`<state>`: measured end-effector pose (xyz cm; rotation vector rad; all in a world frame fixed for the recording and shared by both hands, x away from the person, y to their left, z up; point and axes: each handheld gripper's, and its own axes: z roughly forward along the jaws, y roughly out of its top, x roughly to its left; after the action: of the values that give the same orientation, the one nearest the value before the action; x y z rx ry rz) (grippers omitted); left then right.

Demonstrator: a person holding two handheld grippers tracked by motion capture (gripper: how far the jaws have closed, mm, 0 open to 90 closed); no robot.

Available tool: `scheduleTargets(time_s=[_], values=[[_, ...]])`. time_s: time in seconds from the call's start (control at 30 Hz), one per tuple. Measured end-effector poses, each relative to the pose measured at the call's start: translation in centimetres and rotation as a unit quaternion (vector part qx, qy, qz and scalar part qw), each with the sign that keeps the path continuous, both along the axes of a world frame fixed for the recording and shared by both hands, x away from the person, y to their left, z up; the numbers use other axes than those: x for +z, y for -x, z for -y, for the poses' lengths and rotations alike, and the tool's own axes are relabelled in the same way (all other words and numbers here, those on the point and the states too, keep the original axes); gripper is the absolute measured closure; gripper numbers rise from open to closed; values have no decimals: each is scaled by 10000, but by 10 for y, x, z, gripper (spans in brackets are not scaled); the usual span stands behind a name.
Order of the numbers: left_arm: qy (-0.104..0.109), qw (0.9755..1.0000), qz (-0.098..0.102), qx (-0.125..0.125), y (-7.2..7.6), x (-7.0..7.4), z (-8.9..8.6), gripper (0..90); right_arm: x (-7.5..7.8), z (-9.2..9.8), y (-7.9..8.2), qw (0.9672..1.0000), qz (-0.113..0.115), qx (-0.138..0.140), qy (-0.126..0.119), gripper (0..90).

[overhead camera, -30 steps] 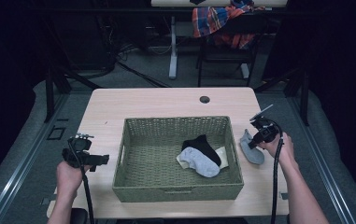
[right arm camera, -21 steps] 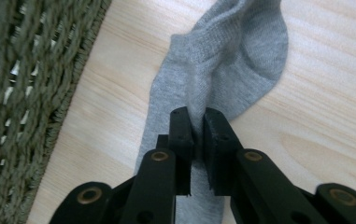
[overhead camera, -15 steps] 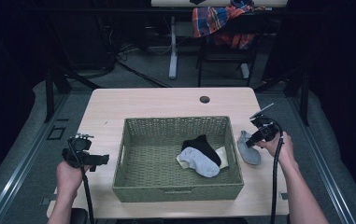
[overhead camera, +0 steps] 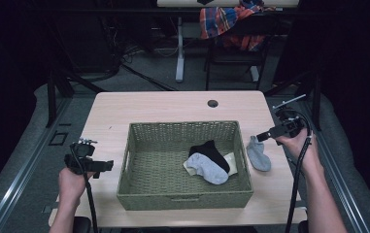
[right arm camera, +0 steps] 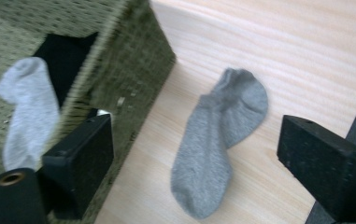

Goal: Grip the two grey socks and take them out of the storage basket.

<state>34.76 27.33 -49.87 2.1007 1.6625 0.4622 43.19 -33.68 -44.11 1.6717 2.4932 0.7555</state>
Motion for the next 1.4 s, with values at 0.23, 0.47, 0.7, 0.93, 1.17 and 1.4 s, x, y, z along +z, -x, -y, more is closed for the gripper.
scheduleTargets(time_s=[0.23, 0.47, 0.7, 0.93, 1.17, 1.4], values=[[-4, 10000, 10, -7, 0, 0, 1, 0, 19, -18, 8, 9994, 33, 318, 138, 7], [4, 10000, 2, -13, 0, -1, 1, 1, 36, -40, 16, 9973, 239, 626, 287, 0], [-1, 10000, 7, -10, 0, -1, 1, 0, 51, -68, 27, 9939, 364, 1014, 244, 0], [4, 10000, 8, -14, 0, -1, 1, 0, 53, -94, 32, 9894, 391, 1366, 312, 0], [2, 10000, 7, -10, 0, -1, 1, 1, 46, -118, 31, 9846, 344, 1663, 406, 0], [0, 10000, 22, -11, 0, -1, 1, 1, 36, -141, 31, 9801, 268, 1910, 463, 0]])
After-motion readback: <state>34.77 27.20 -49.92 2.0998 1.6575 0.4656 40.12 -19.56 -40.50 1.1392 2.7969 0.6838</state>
